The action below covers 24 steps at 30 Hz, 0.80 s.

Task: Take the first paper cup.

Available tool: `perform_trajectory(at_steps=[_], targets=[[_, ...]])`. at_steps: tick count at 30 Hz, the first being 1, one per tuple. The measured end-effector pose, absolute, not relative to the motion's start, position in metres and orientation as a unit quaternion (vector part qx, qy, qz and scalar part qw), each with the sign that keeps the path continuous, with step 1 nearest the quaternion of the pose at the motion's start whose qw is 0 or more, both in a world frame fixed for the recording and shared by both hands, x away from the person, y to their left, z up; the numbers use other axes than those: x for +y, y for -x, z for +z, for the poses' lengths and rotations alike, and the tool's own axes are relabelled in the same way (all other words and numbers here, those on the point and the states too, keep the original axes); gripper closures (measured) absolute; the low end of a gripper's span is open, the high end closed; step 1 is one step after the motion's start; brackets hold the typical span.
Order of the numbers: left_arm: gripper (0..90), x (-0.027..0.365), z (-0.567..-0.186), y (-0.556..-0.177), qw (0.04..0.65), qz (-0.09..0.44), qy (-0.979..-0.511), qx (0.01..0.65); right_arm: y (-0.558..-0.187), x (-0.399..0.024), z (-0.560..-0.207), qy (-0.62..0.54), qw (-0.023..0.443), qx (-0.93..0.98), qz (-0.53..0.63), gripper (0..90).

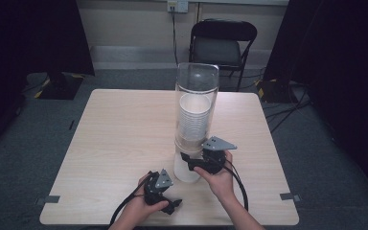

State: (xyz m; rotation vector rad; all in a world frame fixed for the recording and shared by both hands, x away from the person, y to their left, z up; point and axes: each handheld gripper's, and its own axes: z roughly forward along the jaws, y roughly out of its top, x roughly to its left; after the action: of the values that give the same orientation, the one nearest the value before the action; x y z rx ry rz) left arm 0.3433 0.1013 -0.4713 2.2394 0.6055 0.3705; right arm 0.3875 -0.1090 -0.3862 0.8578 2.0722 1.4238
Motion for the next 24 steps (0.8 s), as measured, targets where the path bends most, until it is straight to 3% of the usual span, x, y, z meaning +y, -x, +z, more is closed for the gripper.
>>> perform_trajectory(at_steps=[6,24], targets=[[0.0,0.101,-0.471,-0.343,0.386,0.145,-0.879,0.238,-0.39,-0.109,-0.388,-0.303,0.245,0.765,0.513,36.0],[0.0,0.101,-0.472,-0.343,0.393,0.145,-0.876,0.237,-0.387,-0.112,-0.399,-0.288,0.262,0.754,0.53,37.4]])
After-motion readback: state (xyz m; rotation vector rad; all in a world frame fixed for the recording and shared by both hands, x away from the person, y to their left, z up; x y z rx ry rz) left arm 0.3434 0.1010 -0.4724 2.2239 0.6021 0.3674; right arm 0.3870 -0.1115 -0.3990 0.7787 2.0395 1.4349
